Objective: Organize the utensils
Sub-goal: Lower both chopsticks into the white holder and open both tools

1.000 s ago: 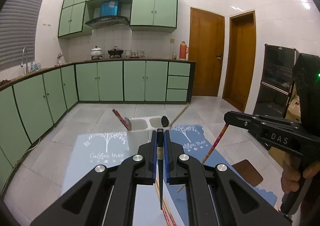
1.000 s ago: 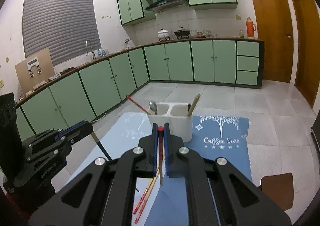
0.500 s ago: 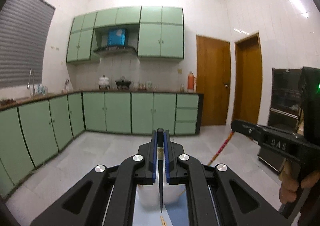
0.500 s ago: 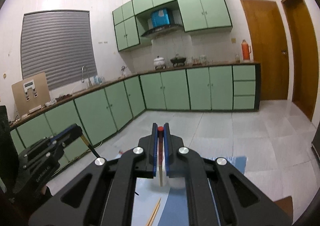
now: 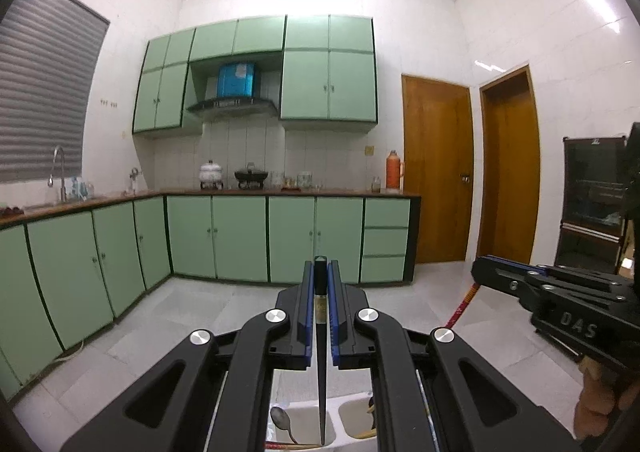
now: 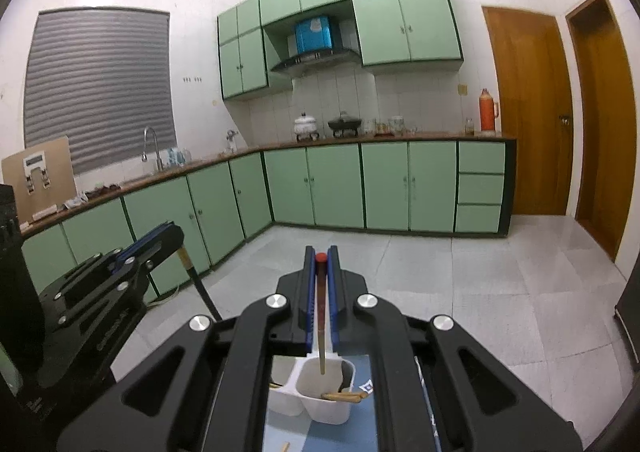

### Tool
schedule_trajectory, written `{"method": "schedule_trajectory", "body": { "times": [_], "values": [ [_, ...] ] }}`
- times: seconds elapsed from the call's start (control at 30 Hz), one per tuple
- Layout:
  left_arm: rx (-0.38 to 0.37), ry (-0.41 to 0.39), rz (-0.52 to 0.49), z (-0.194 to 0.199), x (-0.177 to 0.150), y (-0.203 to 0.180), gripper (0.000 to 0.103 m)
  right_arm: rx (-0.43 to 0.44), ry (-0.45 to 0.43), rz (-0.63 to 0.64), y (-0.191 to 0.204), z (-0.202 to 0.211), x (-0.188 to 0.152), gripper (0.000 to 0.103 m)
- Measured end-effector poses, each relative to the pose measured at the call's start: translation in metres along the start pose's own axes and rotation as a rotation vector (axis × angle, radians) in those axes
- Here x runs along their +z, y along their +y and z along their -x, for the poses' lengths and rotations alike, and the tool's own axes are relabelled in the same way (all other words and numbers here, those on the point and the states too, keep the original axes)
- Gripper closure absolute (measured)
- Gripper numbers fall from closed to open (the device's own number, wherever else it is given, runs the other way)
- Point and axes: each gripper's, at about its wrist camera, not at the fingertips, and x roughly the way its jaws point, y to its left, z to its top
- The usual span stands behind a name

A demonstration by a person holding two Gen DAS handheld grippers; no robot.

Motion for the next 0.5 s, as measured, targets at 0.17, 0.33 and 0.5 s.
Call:
{"method": "schedule_trajectory", "body": {
  "times": [0.17, 0.33, 0.5],
  "values": [
    [-0.001, 0.078, 0.018, -0.038, -0.028, 0.012, 0.097, -0.003, 0.057, -0.002, -0.006, -0.032, -0.019, 0.098],
    [0.000, 0.157, 0.022, -0.066, -0.051, 0.018, 0.097, -0.003, 0.123, -0.002, -0.008, -0.061, -0.041, 0.098],
    [-0.003, 0.220, 0.035, -0.071, -0.067, 0.021, 0.096, 0.010, 0.176, -0.008, -0.005, -0.078, -0.055, 0.095]
  ]
}}
